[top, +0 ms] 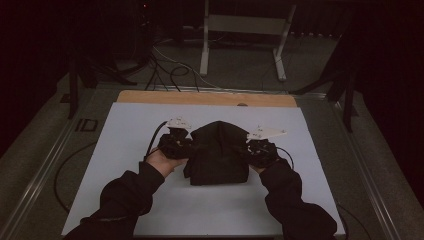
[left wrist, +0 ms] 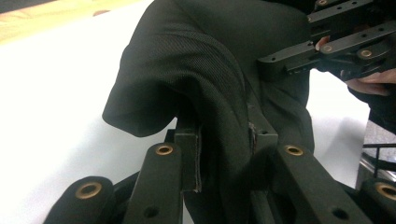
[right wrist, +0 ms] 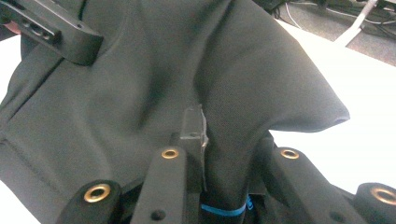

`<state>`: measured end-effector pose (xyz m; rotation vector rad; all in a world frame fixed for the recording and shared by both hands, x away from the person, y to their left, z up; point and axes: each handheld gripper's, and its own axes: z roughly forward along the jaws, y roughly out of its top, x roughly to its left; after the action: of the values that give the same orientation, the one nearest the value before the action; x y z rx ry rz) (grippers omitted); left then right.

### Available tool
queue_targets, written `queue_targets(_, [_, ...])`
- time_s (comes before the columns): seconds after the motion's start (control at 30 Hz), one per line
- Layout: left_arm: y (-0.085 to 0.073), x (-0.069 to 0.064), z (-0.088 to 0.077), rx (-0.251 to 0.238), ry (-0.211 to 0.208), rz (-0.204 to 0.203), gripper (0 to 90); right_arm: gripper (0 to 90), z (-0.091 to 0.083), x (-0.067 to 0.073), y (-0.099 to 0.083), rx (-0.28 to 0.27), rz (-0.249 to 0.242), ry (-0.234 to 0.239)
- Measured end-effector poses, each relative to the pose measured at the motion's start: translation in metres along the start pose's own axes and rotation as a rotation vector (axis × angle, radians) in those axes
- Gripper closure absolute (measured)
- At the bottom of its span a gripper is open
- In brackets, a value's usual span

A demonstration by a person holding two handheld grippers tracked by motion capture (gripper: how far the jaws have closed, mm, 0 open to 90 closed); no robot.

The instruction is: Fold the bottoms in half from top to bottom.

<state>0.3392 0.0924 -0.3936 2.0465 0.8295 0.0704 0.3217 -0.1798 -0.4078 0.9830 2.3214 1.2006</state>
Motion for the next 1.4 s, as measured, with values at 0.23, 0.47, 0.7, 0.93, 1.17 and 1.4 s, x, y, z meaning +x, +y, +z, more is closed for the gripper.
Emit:
queue_targets(0.23, [-0.002,0.014,-0.011,0.004,0.018,-0.009,72.4,75.5,0.014,0.008,0.014,-0.006,-0.010,0.001])
queue_targets(0.47, [-0.003,0.028,-0.020,0.001,0.032,-0.030,72.4,75.5,0.029,0.015,0.026,-0.006,-0.017,0.004])
queue_targets(0.7, [-0.008,0.045,-0.022,0.004,0.022,-0.057,72.4,75.4,0.040,0.019,0.032,-0.003,-0.013,0.004])
queue_targets(0.93, [-0.015,0.055,-0.008,0.027,-0.005,-0.073,72.3,75.4,0.051,0.017,0.025,0.030,-0.012,-0.007])
queue_targets(1.17, [-0.022,0.062,0.010,0.048,-0.026,-0.097,72.3,75.4,0.061,0.009,0.013,0.067,0.013,-0.013])
queue_targets(1.4, [-0.032,0.066,0.024,0.070,-0.031,-0.106,72.2,75.4,0.071,0.005,0.001,0.103,0.035,-0.012])
